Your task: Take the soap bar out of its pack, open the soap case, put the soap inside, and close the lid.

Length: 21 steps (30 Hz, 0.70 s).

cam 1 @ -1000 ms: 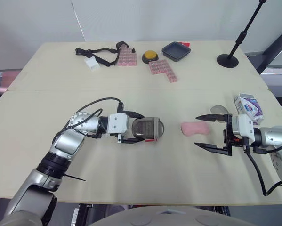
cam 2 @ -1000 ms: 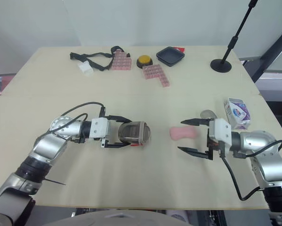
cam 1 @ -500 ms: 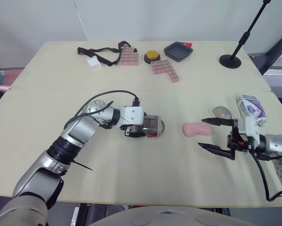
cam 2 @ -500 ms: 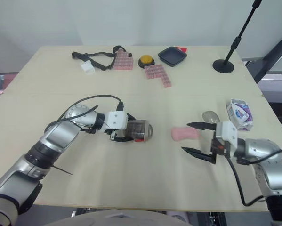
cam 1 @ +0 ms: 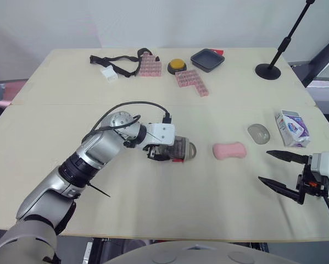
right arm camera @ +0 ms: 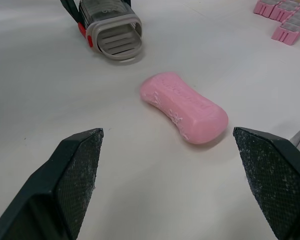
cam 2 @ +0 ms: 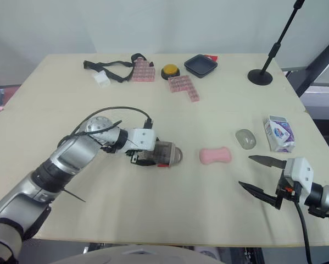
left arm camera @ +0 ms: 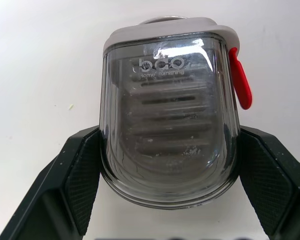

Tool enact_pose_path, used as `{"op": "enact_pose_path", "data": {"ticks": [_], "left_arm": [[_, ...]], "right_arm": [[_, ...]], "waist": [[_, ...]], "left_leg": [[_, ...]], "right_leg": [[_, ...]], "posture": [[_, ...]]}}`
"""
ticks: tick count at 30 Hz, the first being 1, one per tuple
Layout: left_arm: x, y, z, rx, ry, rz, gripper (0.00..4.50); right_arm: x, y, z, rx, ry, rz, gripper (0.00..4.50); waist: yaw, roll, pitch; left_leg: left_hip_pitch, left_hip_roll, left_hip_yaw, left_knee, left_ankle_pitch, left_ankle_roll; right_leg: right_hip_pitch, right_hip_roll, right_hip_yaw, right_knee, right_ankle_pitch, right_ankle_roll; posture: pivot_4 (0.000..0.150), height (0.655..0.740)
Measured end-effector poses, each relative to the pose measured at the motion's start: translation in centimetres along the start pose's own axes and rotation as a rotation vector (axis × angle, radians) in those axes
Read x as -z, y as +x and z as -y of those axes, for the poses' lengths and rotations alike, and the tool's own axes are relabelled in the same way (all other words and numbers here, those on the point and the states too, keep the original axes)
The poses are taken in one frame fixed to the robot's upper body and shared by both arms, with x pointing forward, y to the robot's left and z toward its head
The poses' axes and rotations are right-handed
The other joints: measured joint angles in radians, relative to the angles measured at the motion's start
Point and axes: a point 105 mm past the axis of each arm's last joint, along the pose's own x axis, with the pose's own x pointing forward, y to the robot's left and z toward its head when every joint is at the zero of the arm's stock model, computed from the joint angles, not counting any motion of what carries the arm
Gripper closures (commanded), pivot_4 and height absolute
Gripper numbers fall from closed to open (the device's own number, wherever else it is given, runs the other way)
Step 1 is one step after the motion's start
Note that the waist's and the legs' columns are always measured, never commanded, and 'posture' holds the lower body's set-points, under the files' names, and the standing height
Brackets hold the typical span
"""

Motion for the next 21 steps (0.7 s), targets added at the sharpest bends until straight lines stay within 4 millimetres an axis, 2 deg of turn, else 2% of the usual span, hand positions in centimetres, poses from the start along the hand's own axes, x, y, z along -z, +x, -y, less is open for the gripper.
{"op": "enact_pose_path", "data": {"ticks": [9,13,17,21], "left_arm": [[-0.2,-0.1,0.1,-0.003,-0.029,-0.05,1.04],[0.8,-1.3,0.0,-0.001,-0.012,-0.101,1.04],[2.7,-3.4,0.0,-0.02,0.016,-0.16,1.04],[4.0,-4.4,0.3,-0.024,0.022,-0.145,1.04]], "right_arm": [[-0.2,0.1,0.4,-0.008,-0.01,0.002,0.04],[-0.4,0.2,0.8,-0.013,-0.02,0.005,0.04],[-0.3,0.1,1.0,-0.016,-0.016,0.001,0.04],[-0.3,0.2,1.3,-0.022,-0.021,0.001,0.04]], "waist": [[0.0,0.0,0.0],[-0.001,0.0,0.0],[-0.001,0.0,0.0],[0.001,0.0,0.0]], "left_leg": [[0.0,0.0,0.0,0.0,0.0,0.0],[0.0,0.0,0.0,0.0,0.0,0.0],[0.0,0.0,0.0,-0.001,0.0,0.0],[0.0,0.0,0.0,0.0,0.0,0.0]], "right_leg": [[0.0,0.0,0.0,0.0,0.0,0.0],[0.0,0.0,0.0,-0.001,0.0,0.0],[0.001,0.0,0.0,-0.001,0.0,0.0],[0.001,0.0,-0.001,-0.001,0.0,0.0]], "posture": [[0.15,0.74],[0.15,0.74],[0.15,0.74],[0.15,0.74]]}}
